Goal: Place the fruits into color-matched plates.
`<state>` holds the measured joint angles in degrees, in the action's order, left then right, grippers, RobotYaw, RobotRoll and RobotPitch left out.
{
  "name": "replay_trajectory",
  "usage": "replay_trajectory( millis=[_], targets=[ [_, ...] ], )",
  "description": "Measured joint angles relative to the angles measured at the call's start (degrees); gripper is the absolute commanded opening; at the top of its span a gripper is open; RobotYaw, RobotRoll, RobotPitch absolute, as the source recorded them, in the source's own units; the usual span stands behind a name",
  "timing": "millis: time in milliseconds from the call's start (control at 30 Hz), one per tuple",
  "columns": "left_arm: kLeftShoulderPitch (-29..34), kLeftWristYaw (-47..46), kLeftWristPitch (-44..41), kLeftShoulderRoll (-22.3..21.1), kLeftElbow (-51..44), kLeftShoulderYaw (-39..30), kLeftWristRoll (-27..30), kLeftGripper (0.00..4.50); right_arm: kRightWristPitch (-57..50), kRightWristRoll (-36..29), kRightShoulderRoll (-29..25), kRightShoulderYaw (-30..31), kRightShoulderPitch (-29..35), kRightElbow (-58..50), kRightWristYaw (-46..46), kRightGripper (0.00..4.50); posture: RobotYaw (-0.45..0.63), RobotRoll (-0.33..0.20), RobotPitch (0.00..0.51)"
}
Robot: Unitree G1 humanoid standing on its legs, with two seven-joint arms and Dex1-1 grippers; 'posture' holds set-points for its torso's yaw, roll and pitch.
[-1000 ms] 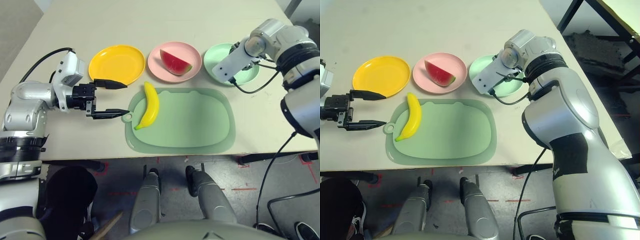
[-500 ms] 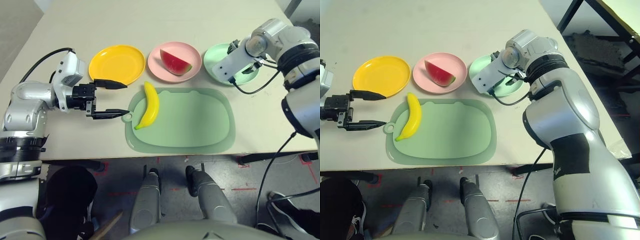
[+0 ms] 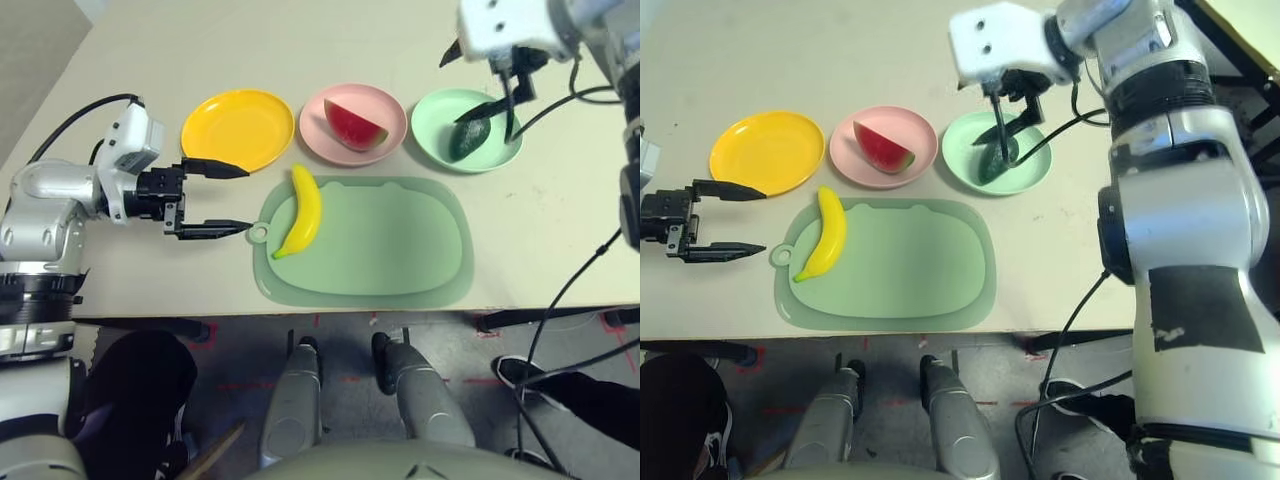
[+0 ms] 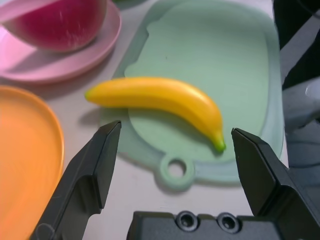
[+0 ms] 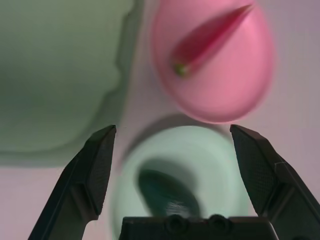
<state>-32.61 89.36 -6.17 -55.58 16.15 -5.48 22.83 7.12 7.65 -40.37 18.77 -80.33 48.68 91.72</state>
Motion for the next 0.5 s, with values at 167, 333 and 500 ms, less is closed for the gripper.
replay_trajectory(
  millis=[167,333,500],
  targets=[
    [-0.5,1.3,1.2,-0.6,0.5,0.4,-1.1,4.5,-23.3,-12.4,-2.8,-5.8,13.0,-21.6,-0.3,4.44,0.0,0.0,0.32],
    [-1.7,1.8,2.4,-1.1,0.5,0.6,-1.7,4.5,-44.3,-25.0,4.5,-17.0,26.8,-43.7,-13.2,4.44,0.0,0.0,0.318],
    [-4.2,2.0,4.2,-0.9,1.6,1.8,-2.7,4.5,-46.1,-31.0,10.9,-21.6,42.5,-55.9,-23.7,4.44,0.01,0.0,0.313]
  ],
)
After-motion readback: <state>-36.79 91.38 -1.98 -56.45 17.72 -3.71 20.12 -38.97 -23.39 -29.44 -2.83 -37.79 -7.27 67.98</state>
